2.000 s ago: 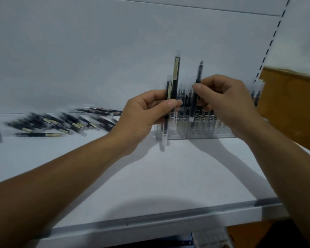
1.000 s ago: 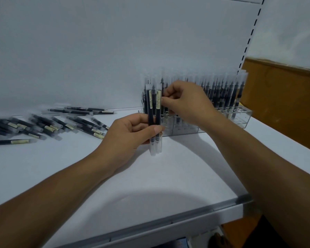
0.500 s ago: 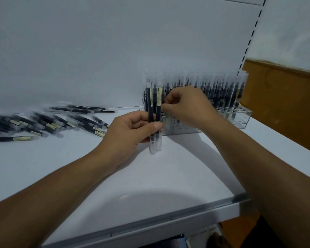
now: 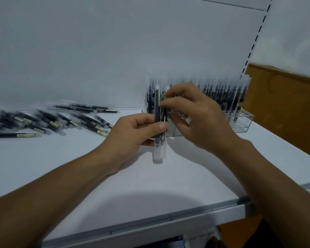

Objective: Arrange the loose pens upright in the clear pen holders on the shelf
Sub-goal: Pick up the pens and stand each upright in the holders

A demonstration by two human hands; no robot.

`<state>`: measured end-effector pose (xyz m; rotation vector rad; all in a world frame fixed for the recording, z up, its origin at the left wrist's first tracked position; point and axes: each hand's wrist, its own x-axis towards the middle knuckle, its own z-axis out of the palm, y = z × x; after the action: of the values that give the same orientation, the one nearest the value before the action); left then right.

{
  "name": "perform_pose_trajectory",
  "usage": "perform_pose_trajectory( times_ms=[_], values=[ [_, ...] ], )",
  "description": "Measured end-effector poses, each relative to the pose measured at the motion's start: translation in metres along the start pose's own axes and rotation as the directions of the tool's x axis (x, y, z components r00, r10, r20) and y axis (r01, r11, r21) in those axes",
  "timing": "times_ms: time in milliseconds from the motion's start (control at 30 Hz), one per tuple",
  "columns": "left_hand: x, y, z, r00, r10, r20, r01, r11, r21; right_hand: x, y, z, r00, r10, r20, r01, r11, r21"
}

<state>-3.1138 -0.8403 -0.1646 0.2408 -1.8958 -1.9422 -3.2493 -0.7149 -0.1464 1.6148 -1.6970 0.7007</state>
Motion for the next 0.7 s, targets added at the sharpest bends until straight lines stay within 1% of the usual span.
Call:
perform_pose_trajectory(
  times_ms=[67,167,233,267,300,367,400,433,467,500,567,700],
  values=[
    [-0.001,0.001,0.0,1.0,0.003,0.027,-0.003,1.0,-0.002,0.0,0.003,0.0,0.998,-0.053,0.043,0.054,0.998,-0.033],
    [-0.001,0.0,0.001,0.999,0.004,0.045,-0.004,1.0,0.005,-0.002,0.008,0.001,0.994,-0.098,0.042,0.1,0.993,-0.064],
    [-0.001,0.0,0.003,1.0,0.005,0.027,-0.005,1.0,-0.018,-0.003,0.012,0.0,0.995,-0.094,0.018,0.095,0.993,-0.073],
    [0.0,0.0,0.003,1.0,0.008,0.006,-0.007,0.999,-0.04,-0.003,0.014,-0.001,0.998,-0.063,-0.005,0.063,0.996,-0.056],
    [0.0,0.0,0.002,1.0,0.011,-0.016,-0.012,0.999,-0.051,-0.002,0.015,-0.002,0.999,-0.004,-0.04,0.004,1.0,-0.014],
    [0.002,-0.001,0.0,0.999,0.022,-0.05,-0.024,0.999,-0.042,0.003,0.015,-0.006,0.973,0.209,-0.099,-0.194,0.971,0.141],
    [0.003,-0.001,-0.001,0.998,0.03,-0.061,-0.032,0.999,-0.04,0.006,0.014,-0.007,0.936,0.34,-0.094,-0.312,0.922,0.227],
    [0.003,-0.002,-0.002,0.997,0.039,-0.068,-0.042,0.998,-0.046,0.009,0.013,-0.007,0.888,0.456,-0.06,-0.419,0.855,0.305],
    [0.003,-0.002,-0.001,0.996,0.049,-0.073,-0.053,0.997,-0.054,0.012,0.013,-0.007,0.841,0.54,-0.012,-0.5,0.786,0.363],
    [0.003,-0.002,-0.001,0.995,0.059,-0.079,-0.064,0.996,-0.064,0.016,0.014,-0.006,0.805,0.592,0.029,-0.553,0.733,0.397],
    [0.003,-0.002,0.0,0.993,0.08,-0.085,-0.087,0.993,-0.077,0.022,0.016,-0.004,0.761,0.642,0.088,-0.617,0.677,0.402],
    [0.003,-0.001,-0.002,0.99,0.107,-0.09,-0.115,0.99,-0.078,0.029,0.021,0.003,0.716,0.679,0.164,-0.689,0.646,0.33]
  ],
)
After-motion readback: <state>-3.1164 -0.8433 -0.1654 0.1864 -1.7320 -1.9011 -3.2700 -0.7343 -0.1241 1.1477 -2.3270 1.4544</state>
